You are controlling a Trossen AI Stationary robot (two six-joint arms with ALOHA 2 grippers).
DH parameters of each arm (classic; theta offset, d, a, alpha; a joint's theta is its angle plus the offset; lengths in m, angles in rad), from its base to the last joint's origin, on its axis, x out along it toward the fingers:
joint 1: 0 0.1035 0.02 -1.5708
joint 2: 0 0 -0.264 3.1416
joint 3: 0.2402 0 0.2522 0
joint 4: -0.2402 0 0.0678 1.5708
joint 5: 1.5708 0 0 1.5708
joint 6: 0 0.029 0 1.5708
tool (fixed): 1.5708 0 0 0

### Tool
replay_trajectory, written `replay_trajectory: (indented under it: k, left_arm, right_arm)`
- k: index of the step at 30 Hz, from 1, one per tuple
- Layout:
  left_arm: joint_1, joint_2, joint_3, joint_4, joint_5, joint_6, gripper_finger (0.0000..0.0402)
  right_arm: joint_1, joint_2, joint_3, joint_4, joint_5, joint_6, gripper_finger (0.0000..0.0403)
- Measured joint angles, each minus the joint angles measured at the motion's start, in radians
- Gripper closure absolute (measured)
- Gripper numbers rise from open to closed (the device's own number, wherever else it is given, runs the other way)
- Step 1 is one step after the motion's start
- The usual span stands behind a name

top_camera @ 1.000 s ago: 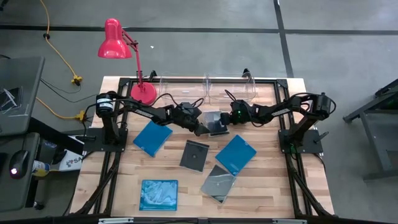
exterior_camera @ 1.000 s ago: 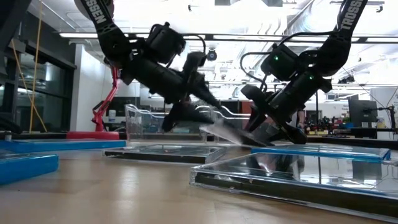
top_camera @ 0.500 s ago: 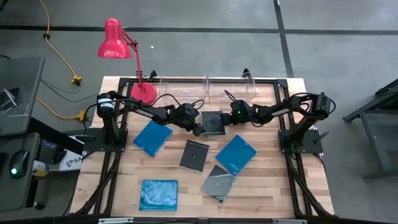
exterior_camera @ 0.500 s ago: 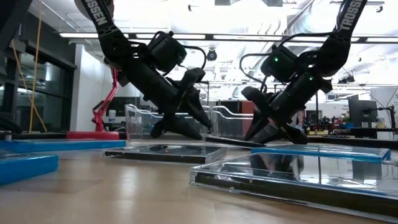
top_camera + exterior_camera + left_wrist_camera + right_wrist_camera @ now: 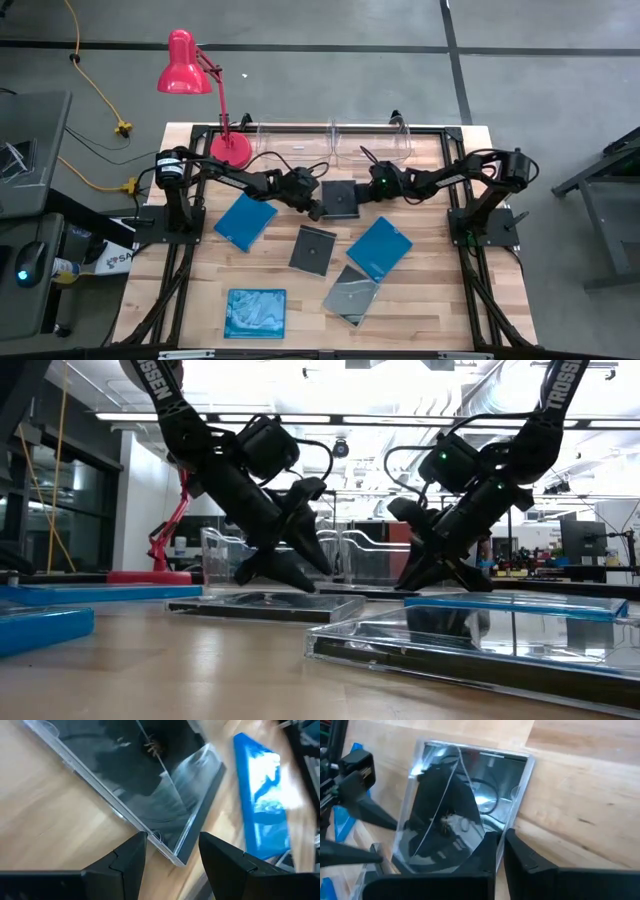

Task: Pick & place jewel cases by type
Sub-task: Put the top black cd case into the right transparent bin

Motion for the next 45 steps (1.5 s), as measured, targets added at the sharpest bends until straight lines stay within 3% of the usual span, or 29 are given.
replay_trajectory:
  k: [14,34,45]
  left_arm:
    - [0.000,-0.002,0.001,-0.040,-0.026,0.002,0.0220]
    - [0.000,-0.002,0.001,-0.017,-0.038,0.002,0.0220]
    - [0.000,-0.002,0.001,-0.004,-0.042,-0.001,0.0220]
  right_arm:
    - [0.001,-0.008,-0.005,0.050,-0.011,-0.018,0.0402]
    - [0.001,-0.249,0.000,0.008,-0.005,-0.053,0.0402]
    - [0.002,-0.267,0.000,0.006,-0.029,-0.053,0.0402]
